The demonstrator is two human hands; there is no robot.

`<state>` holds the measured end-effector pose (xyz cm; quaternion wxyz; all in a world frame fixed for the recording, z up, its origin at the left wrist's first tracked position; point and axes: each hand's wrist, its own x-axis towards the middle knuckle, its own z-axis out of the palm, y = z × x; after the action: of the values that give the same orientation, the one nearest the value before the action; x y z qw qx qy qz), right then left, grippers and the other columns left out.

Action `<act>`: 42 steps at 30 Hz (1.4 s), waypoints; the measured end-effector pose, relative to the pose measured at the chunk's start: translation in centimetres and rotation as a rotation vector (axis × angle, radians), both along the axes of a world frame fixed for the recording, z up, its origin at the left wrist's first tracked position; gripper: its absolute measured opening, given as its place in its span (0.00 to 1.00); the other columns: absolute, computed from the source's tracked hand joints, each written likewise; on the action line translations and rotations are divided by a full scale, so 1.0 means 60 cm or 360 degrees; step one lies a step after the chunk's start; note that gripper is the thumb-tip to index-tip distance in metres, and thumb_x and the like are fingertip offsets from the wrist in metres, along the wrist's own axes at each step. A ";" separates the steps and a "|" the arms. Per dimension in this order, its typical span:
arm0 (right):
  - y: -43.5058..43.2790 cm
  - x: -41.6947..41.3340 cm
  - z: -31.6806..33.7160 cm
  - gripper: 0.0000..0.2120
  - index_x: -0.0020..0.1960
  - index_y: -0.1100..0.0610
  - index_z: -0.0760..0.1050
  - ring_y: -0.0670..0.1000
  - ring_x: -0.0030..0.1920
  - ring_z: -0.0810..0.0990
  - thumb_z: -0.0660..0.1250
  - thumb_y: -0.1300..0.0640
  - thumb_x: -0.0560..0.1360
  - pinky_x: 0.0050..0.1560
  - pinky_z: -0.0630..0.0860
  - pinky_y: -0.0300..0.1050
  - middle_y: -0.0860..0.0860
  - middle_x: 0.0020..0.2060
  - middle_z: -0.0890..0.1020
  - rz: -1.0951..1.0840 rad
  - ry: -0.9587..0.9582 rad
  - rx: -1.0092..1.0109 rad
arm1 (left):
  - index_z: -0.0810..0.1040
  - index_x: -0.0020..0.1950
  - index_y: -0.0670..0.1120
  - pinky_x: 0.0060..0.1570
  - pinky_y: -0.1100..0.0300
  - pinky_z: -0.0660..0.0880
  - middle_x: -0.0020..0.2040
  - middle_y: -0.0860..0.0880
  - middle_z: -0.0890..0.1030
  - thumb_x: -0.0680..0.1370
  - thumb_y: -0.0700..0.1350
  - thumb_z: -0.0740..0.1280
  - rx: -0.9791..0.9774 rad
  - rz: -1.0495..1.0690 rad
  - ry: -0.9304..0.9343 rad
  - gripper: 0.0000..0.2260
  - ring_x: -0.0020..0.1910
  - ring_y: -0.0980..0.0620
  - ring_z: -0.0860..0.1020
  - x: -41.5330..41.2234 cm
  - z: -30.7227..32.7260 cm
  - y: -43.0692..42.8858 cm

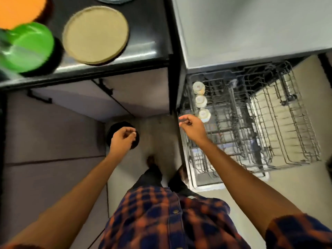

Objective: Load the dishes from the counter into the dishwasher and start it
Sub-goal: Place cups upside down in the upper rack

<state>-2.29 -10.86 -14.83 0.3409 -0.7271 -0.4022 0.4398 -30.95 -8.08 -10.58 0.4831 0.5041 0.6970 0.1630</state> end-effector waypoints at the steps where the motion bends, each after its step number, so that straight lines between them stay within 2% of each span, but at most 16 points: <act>1: 0.009 -0.025 0.008 0.09 0.50 0.55 0.81 0.39 0.30 0.73 0.72 0.67 0.74 0.39 0.71 0.34 0.47 0.31 0.74 0.0077 -0.0001 0.0003 | 0.80 0.49 0.54 0.48 0.51 0.80 0.45 0.49 0.83 0.80 0.43 0.68 0.0040 0.0037 0.0020 0.05 0.46 0.51 0.83 -0.035 0.007 -0.009; 3: 0.028 -0.083 0.022 0.09 0.50 0.53 0.82 0.40 0.31 0.73 0.72 0.65 0.75 0.40 0.73 0.37 0.45 0.31 0.75 0.0246 -0.0007 0.0007 | 0.81 0.50 0.53 0.48 0.49 0.80 0.44 0.49 0.84 0.79 0.43 0.69 0.0136 0.0130 0.0087 0.05 0.46 0.50 0.83 -0.105 0.027 -0.031; 7: 0.068 -0.214 0.056 0.11 0.44 0.40 0.79 0.43 0.33 0.75 0.73 0.58 0.72 0.45 0.76 0.47 0.41 0.29 0.76 0.0546 -0.0033 0.0089 | 0.82 0.52 0.47 0.47 0.53 0.78 0.43 0.48 0.83 0.79 0.40 0.69 0.0405 0.0336 0.0254 0.04 0.42 0.52 0.80 -0.235 0.084 -0.073; 10: 0.097 -0.329 0.090 0.09 0.43 0.36 0.79 0.40 0.34 0.75 0.71 0.51 0.69 0.45 0.75 0.46 0.38 0.30 0.77 0.0774 -0.0037 0.0168 | 0.82 0.51 0.47 0.46 0.54 0.78 0.45 0.48 0.83 0.78 0.39 0.70 0.0600 0.0452 0.0393 0.05 0.44 0.52 0.81 -0.341 0.116 -0.101; 12: 0.110 -0.418 0.118 0.08 0.43 0.38 0.80 0.40 0.34 0.76 0.71 0.51 0.69 0.46 0.76 0.45 0.37 0.31 0.78 0.0898 -0.0034 0.0254 | 0.82 0.51 0.48 0.45 0.58 0.76 0.46 0.49 0.82 0.77 0.39 0.71 0.0737 0.0535 0.0490 0.05 0.43 0.51 0.80 -0.415 0.134 -0.121; 14: 0.114 -0.507 0.151 0.08 0.46 0.42 0.81 0.41 0.35 0.77 0.72 0.56 0.72 0.46 0.77 0.43 0.39 0.32 0.79 0.1012 -0.0032 0.0316 | 0.81 0.51 0.50 0.43 0.63 0.74 0.46 0.49 0.82 0.77 0.38 0.71 0.0827 0.0635 0.0535 0.07 0.42 0.54 0.78 -0.482 0.152 -0.142; 17: 0.119 -0.641 0.192 0.08 0.48 0.47 0.82 0.41 0.35 0.78 0.72 0.60 0.75 0.43 0.75 0.36 0.42 0.34 0.80 0.1188 0.0001 0.0392 | 0.82 0.51 0.49 0.46 0.59 0.76 0.47 0.51 0.82 0.77 0.40 0.71 0.0909 0.0851 0.0489 0.05 0.43 0.56 0.79 -0.574 0.169 -0.167; 20: 0.121 -0.780 0.224 0.07 0.50 0.50 0.82 0.42 0.36 0.79 0.72 0.60 0.75 0.43 0.76 0.37 0.45 0.36 0.82 0.1377 0.0040 0.0526 | 0.81 0.51 0.50 0.50 0.55 0.75 0.48 0.53 0.83 0.75 0.49 0.69 0.0981 0.1002 0.0556 0.06 0.48 0.52 0.80 -0.659 0.175 -0.191; 23: 0.117 -0.897 0.245 0.10 0.55 0.51 0.81 0.45 0.41 0.81 0.72 0.59 0.75 0.46 0.78 0.39 0.46 0.42 0.83 0.1571 0.0028 0.0663 | 0.81 0.49 0.49 0.53 0.57 0.71 0.47 0.52 0.82 0.74 0.54 0.67 0.0994 0.1080 0.0740 0.11 0.48 0.50 0.78 -0.723 0.170 -0.215; 27: 0.107 -1.023 0.252 0.25 0.66 0.51 0.76 0.47 0.53 0.79 0.77 0.55 0.71 0.46 0.77 0.41 0.48 0.53 0.79 0.1785 -0.0035 0.0763 | 0.81 0.53 0.50 0.51 0.53 0.70 0.50 0.51 0.80 0.71 0.58 0.69 0.0840 0.1059 0.1073 0.15 0.51 0.49 0.75 -0.783 0.150 -0.238; 30: 0.099 -1.090 0.245 0.38 0.73 0.51 0.69 0.51 0.63 0.75 0.80 0.51 0.67 0.59 0.77 0.49 0.50 0.62 0.75 0.1901 -0.0064 0.0820 | 0.80 0.59 0.49 0.54 0.50 0.70 0.56 0.49 0.78 0.70 0.59 0.70 0.0730 0.0981 0.1169 0.21 0.55 0.46 0.75 -0.808 0.133 -0.243; 32: 0.094 -1.117 0.241 0.41 0.74 0.53 0.68 0.53 0.64 0.73 0.81 0.52 0.65 0.65 0.72 0.50 0.52 0.64 0.74 0.1949 -0.0086 0.0867 | 0.80 0.60 0.48 0.57 0.48 0.71 0.58 0.48 0.78 0.71 0.59 0.70 0.0712 0.0948 0.1202 0.23 0.56 0.45 0.75 -0.811 0.126 -0.244; 35: 0.084 -1.142 0.236 0.44 0.76 0.49 0.64 0.55 0.64 0.73 0.81 0.50 0.65 0.67 0.71 0.51 0.52 0.66 0.73 0.1974 -0.0190 0.0887 | 0.80 0.61 0.50 0.61 0.45 0.70 0.60 0.49 0.77 0.71 0.60 0.68 0.0671 0.0965 0.1223 0.23 0.59 0.46 0.74 -0.810 0.123 -0.246; 39: 0.080 -1.159 0.228 0.42 0.76 0.41 0.62 0.53 0.62 0.74 0.78 0.45 0.67 0.61 0.75 0.57 0.47 0.66 0.75 0.1941 -0.0310 0.0890 | 0.79 0.61 0.52 0.63 0.45 0.68 0.60 0.49 0.76 0.71 0.62 0.67 0.0666 0.1003 0.1190 0.23 0.61 0.47 0.72 -0.812 0.124 -0.241; 42: 0.080 -1.161 0.225 0.39 0.75 0.42 0.64 0.52 0.61 0.74 0.77 0.46 0.68 0.60 0.76 0.53 0.45 0.65 0.75 0.1891 -0.0304 0.0896 | 0.79 0.62 0.53 0.65 0.46 0.67 0.61 0.50 0.75 0.72 0.62 0.67 0.0653 0.1000 0.1177 0.22 0.62 0.48 0.72 -0.812 0.124 -0.243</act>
<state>-71.97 -6.06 -1.32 0.1801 -0.3007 -0.8626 0.3647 -79.64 -22.67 -3.13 0.0240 0.3790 0.8922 0.2443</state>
